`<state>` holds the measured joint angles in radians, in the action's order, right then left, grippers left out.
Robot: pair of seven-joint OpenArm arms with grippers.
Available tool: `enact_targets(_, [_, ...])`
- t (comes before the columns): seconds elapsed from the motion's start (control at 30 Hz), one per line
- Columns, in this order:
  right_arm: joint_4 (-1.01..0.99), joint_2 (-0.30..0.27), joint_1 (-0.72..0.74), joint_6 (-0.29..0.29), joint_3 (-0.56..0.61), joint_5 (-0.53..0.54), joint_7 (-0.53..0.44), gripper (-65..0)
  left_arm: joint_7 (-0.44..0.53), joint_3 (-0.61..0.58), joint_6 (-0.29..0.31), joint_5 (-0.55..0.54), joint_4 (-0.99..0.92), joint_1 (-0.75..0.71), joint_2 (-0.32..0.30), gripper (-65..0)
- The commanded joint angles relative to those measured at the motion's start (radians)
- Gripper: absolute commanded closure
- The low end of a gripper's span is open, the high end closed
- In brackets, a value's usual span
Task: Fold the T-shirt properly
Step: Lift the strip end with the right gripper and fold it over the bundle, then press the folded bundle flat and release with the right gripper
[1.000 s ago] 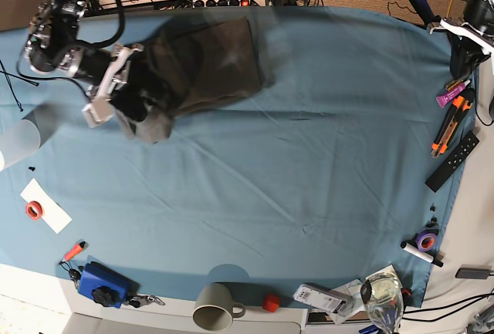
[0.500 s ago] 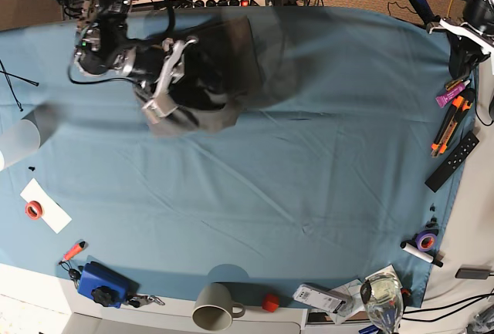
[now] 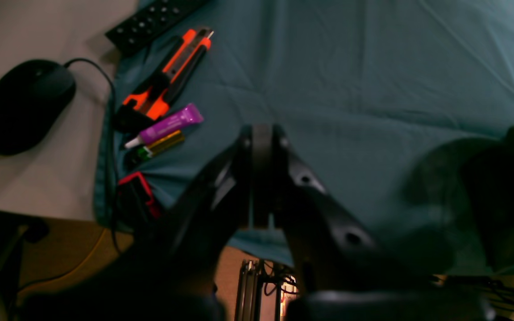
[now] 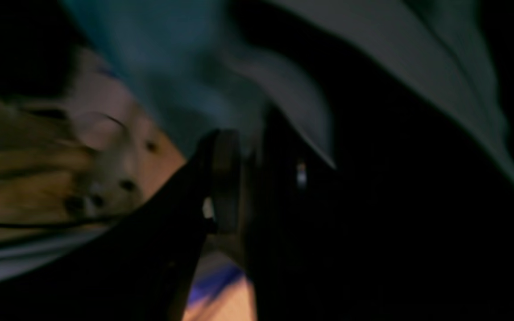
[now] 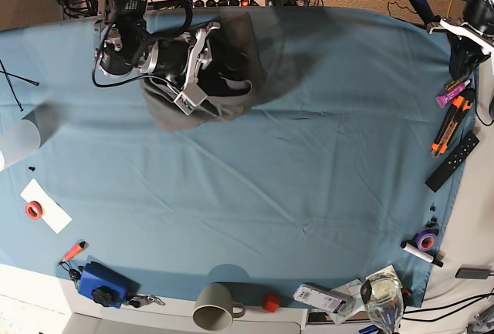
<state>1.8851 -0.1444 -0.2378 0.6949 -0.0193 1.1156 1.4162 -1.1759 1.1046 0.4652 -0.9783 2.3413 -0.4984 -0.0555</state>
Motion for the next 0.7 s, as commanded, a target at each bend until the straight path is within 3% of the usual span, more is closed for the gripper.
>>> enact_targets(0.0, [0.04, -0.002, 0.008, 0.003, -0.002, 0.065, -0.02, -15.9, 0.025, 0.004, 0.004, -0.022, 0.015, -0.003, -0.008, 0.0])
enact_targets(0.07, [0.079, -0.002, 0.008, 0.003, -0.002, 0.105, -0.02, -15.9, 0.025, 0.004, 0.004, -0.021, 0.015, -0.003, -0.008, 0.0])
enact_targets(0.37, [0.18, 0.001, 0.008, 0.003, -0.026, 0.107, -0.02, -15.9, 0.025, 0.004, 0.004, -0.022, 0.015, -0.003, -0.008, 0.0])
enact_targets(0.67, [0.232, 0.08, 0.006, 0.003, -0.411, 0.014, -0.035, -15.7, 0.024, 0.004, 0.004, -0.03, 0.015, -0.003, -0.008, 0.0])
